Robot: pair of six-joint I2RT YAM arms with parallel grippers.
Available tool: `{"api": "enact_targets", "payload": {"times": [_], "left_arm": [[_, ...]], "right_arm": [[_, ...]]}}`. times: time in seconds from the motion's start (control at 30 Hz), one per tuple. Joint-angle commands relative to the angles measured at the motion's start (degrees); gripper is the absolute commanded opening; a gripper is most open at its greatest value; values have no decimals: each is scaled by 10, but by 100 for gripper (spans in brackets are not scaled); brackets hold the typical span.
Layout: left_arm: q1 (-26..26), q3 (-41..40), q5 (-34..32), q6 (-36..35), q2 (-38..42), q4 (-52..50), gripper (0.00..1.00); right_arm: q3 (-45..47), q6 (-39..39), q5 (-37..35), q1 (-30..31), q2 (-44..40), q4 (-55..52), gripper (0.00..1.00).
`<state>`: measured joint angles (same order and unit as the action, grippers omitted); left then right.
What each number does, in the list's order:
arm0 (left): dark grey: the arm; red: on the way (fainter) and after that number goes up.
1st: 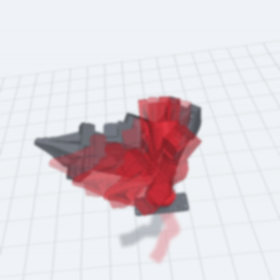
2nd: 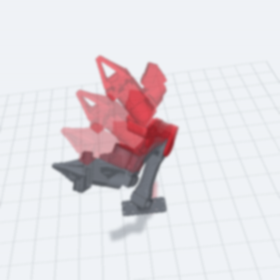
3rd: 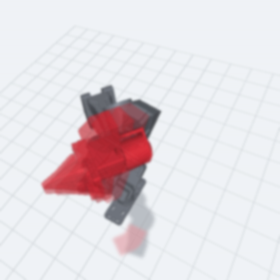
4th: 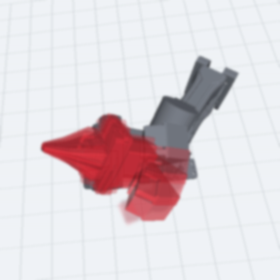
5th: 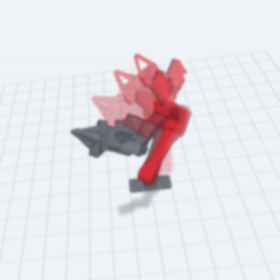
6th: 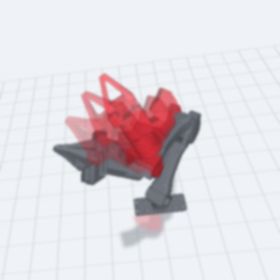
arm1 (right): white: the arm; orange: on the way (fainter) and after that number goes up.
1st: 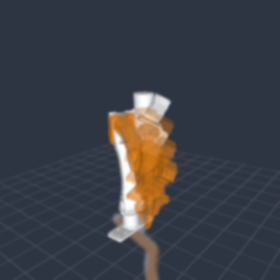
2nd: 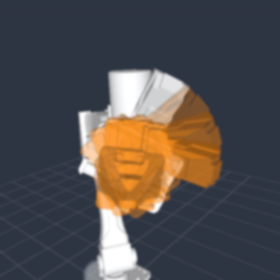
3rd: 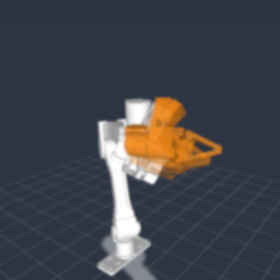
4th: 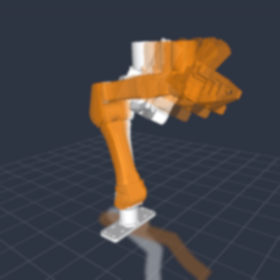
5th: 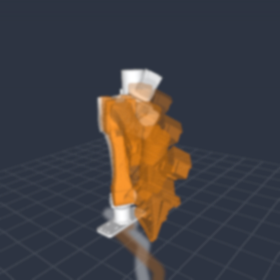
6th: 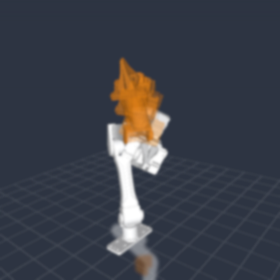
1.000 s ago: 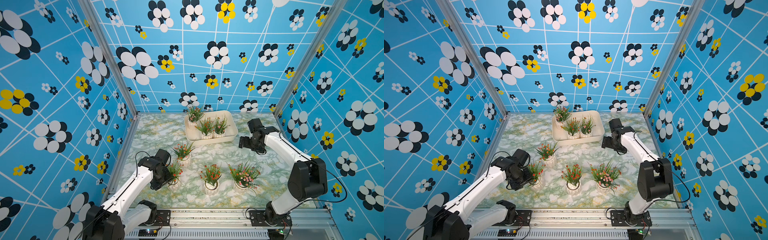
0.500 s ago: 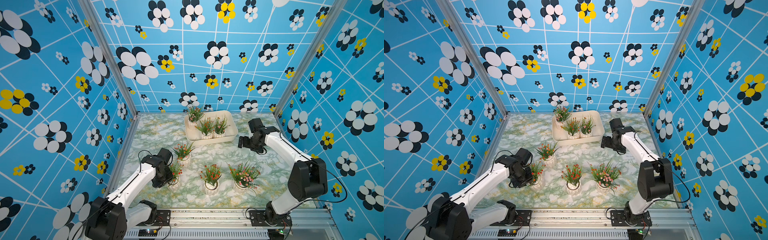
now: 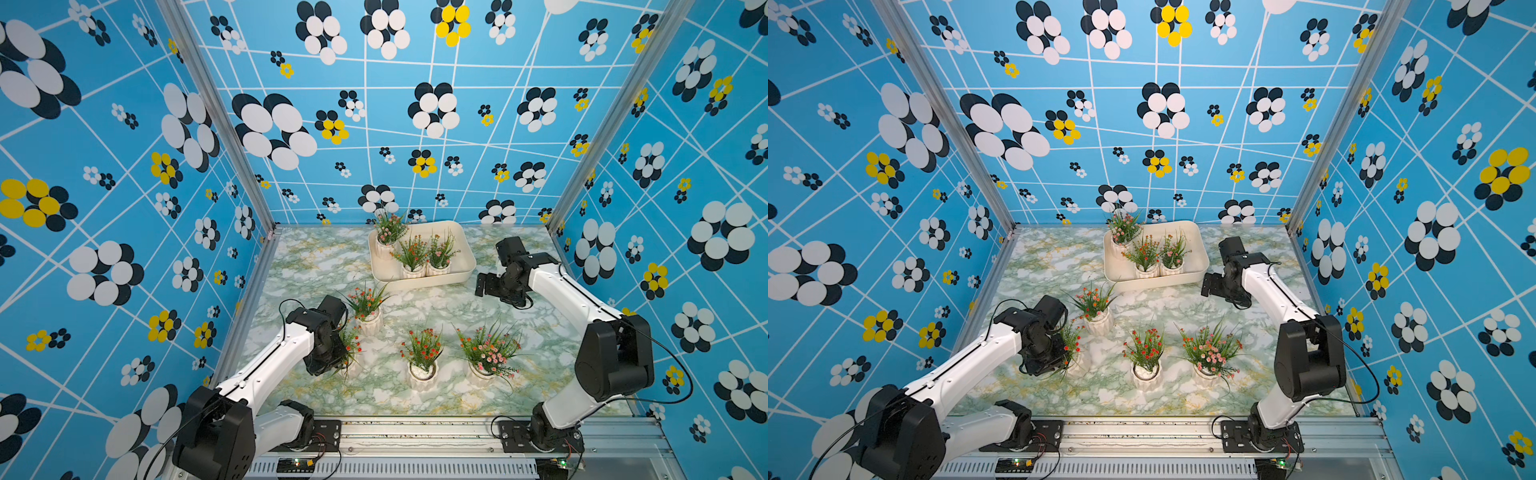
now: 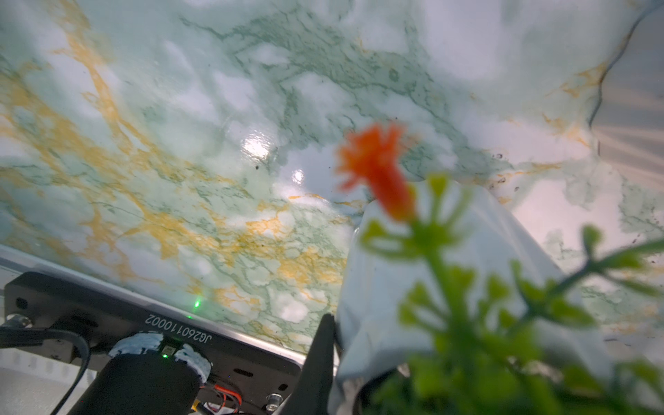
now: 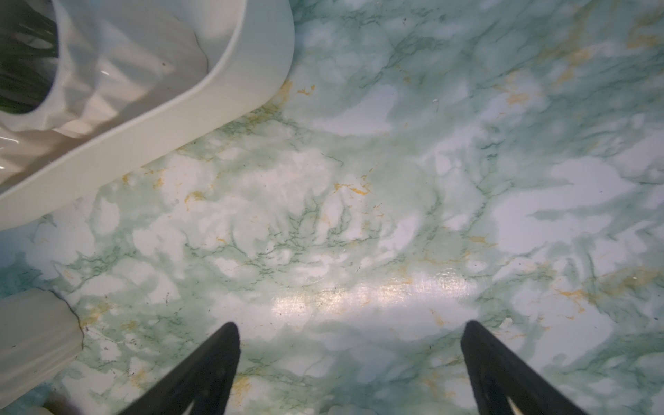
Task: Put the potted gypsophila into the storage box
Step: Pick up the baby's breath potted plant from the center of the board.
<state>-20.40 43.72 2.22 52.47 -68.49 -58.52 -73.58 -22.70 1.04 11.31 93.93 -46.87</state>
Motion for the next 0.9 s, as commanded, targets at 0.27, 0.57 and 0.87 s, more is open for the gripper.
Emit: {"api": "enact_targets", "payload": {"times": [0.27, 0.57, 0.87], "left_arm": [[-4, 94, -30, -58, -9, -61, 0], [1, 148, -41, -95, -12, -102, 0], [14, 237, -53, -139, -29, -151, 0]], "right_arm": [[-4, 9, 19, -4, 11, -3, 99], [-13, 1, 35, -4, 7, -4, 99], [-42, -25, 121, -4, 8, 7, 99]]}}
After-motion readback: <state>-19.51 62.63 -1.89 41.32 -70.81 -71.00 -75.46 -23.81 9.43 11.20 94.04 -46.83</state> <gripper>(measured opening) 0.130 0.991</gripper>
